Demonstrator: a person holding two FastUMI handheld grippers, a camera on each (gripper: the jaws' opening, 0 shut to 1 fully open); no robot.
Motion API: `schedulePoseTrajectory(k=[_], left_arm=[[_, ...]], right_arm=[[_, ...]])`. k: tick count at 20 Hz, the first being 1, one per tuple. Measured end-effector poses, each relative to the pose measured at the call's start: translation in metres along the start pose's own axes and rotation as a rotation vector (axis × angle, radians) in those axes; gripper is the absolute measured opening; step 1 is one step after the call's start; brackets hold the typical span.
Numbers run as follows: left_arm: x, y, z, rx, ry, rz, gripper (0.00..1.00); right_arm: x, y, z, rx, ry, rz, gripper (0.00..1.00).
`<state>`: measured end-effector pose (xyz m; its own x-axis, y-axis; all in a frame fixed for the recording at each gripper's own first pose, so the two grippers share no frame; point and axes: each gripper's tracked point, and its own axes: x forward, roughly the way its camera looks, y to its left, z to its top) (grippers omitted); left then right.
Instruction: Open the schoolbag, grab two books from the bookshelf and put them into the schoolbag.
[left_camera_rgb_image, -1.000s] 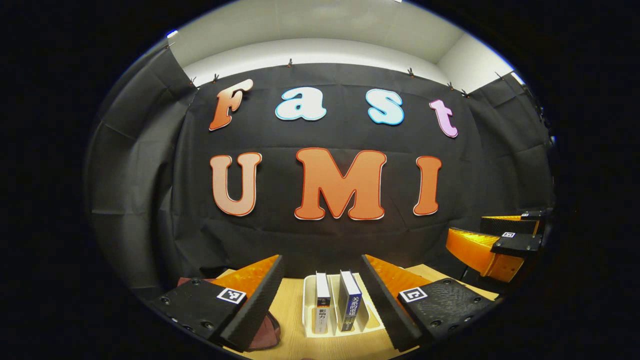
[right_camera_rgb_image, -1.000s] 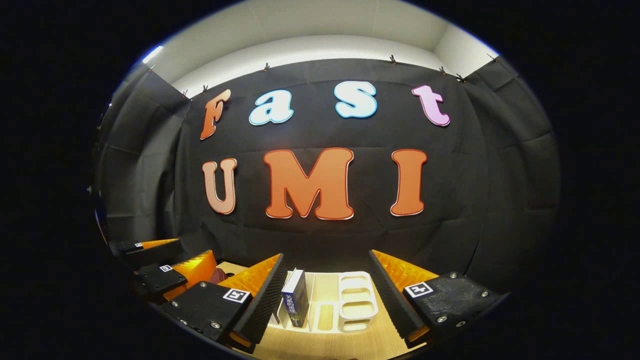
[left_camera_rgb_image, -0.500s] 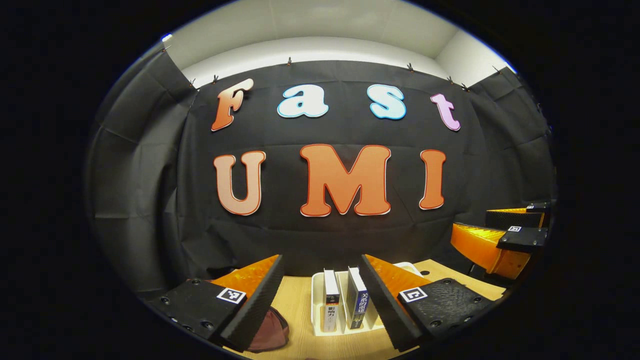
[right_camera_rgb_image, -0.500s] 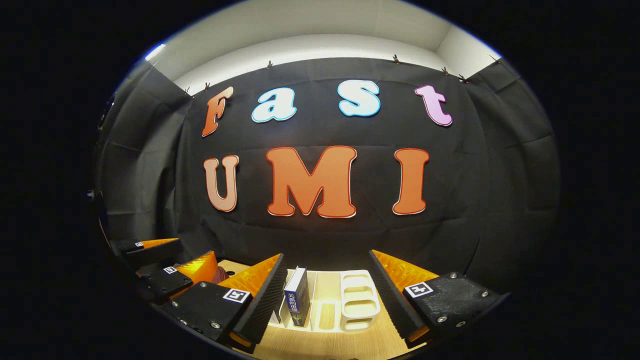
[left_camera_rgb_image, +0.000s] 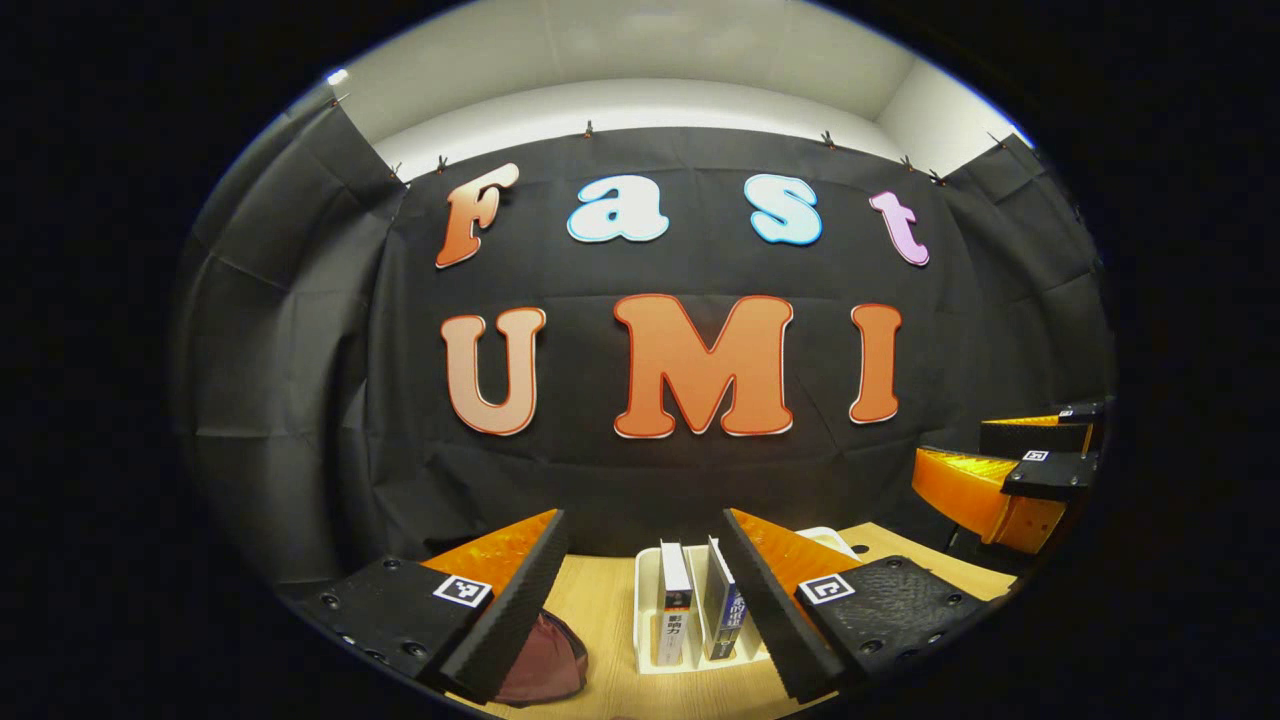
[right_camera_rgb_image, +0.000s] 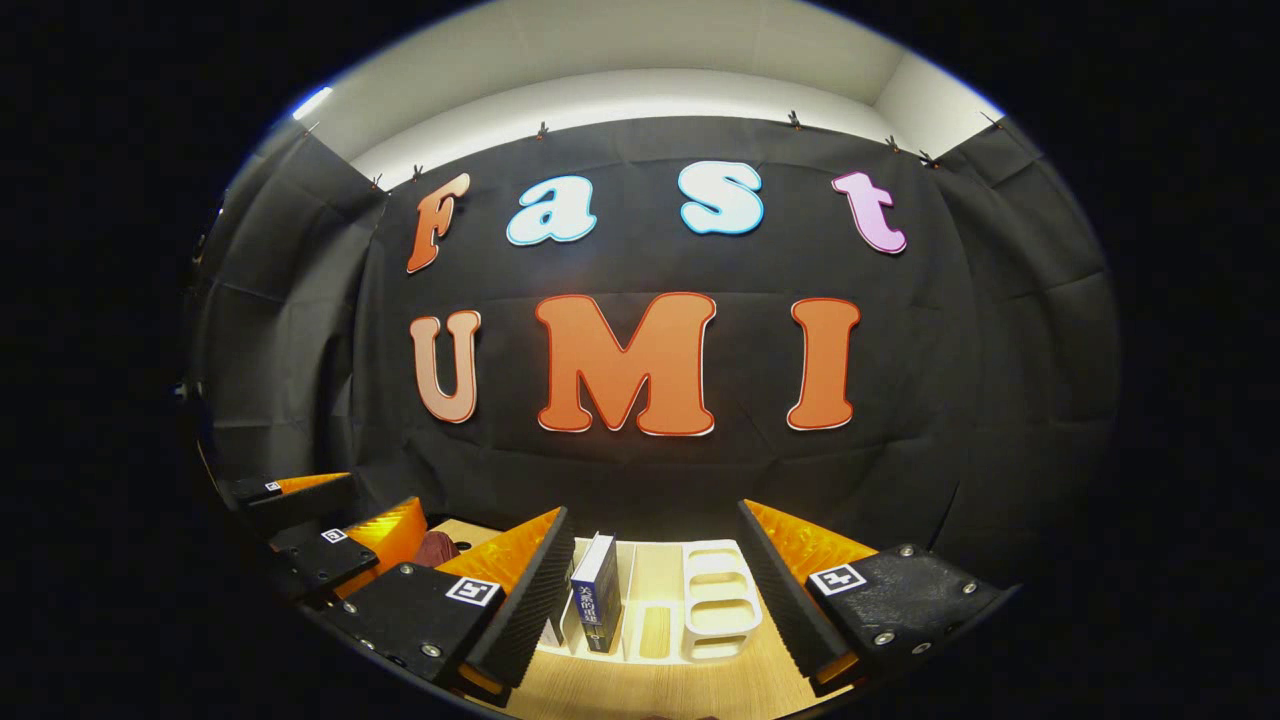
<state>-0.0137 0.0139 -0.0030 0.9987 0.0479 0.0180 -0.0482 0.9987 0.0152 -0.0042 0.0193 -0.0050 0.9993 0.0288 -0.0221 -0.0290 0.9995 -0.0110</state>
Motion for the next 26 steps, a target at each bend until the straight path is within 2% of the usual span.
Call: schedulePoseTrajectory(k=[2,3,5,7,8,10,11,12,14,15,16,17,18,19,20,21,23,24,26], left_arm=[[0.0,0.007,0.003,0.002,-0.017,0.001,0.99],[0.0,0.009,0.002,0.0,-0.019,0.0,0.95],[0.003,0.015,-0.001,-0.004,-0.014,-0.008,0.95],[0.006,0.022,-0.004,-0.008,-0.006,-0.014,0.99],[0.007,0.026,-0.006,-0.012,-0.005,-0.019,0.95],[0.008,0.03,-0.006,-0.013,-0.003,-0.041,0.99],[0.01,0.032,-0.007,-0.013,-0.003,-0.053,0.95],[0.011,0.033,-0.01,-0.014,0.001,-0.062,0.99],[0.011,0.034,-0.012,-0.024,0.0,-0.08,0.95],[0.011,0.034,-0.011,-0.028,0.001,-0.087,0.99],[0.01,0.034,-0.015,-0.025,0.008,-0.086,0.95],[0.01,0.035,-0.015,-0.022,0.006,-0.08,0.99],[0.01,0.034,-0.014,-0.02,0.004,-0.075,0.95],[0.01,0.035,-0.013,-0.015,0.009,-0.061,0.99],[0.009,0.036,-0.017,-0.013,0.021,-0.055,0.95],[0.008,0.035,-0.015,-0.011,0.013,-0.054,0.96],[0.009,0.038,-0.017,-0.006,0.021,-0.049,0.95],[0.008,0.038,-0.021,0.0,0.027,-0.046,0.99],[0.007,0.043,-0.03,0.028,0.037,-0.035,0.95]], right_arm=[[0.001,0.001,0.002,-0.005,-0.005,-0.013,0.96],[0.002,0.003,0.001,-0.002,-0.006,-0.019,0.96],[0.004,0.006,0.004,0.0,-0.013,-0.032,0.96],[0.004,0.01,0.006,-0.002,-0.021,-0.047,0.97],[0.005,0.012,0.005,-0.003,-0.02,-0.057,0.97],[0.005,0.016,0.003,-0.008,-0.016,-0.08,0.97],[0.005,0.019,0.001,-0.012,-0.014,-0.086,0.97],[0.005,0.023,0.001,-0.018,-0.012,-0.089,0.96],[0.004,0.026,0.001,-0.024,-0.01,-0.098,0.96],[0.005,0.026,0.0,-0.027,-0.002,-0.098,0.96],[0.004,0.03,-0.003,-0.027,0.006,-0.082,0.96],[0.003,0.032,-0.003,-0.033,0.005,-0.071,1.0],[0.003,0.032,-0.002,-0.035,0.002,-0.056,0.96],[0.004,0.033,-0.001,-0.037,-0.002,-0.044,0.96],[0.004,0.032,0.0,-0.039,-0.006,-0.034,0.93],[0.006,0.032,0.0,-0.039,-0.013,-0.026,0.89],[0.009,0.029,-0.004,-0.031,-0.003,-0.008,1.0],[0.01,0.028,-0.004,-0.024,-0.004,-0.006,0.96],[0.012,0.025,-0.009,-0.012,0.003,0.004,0.96]])
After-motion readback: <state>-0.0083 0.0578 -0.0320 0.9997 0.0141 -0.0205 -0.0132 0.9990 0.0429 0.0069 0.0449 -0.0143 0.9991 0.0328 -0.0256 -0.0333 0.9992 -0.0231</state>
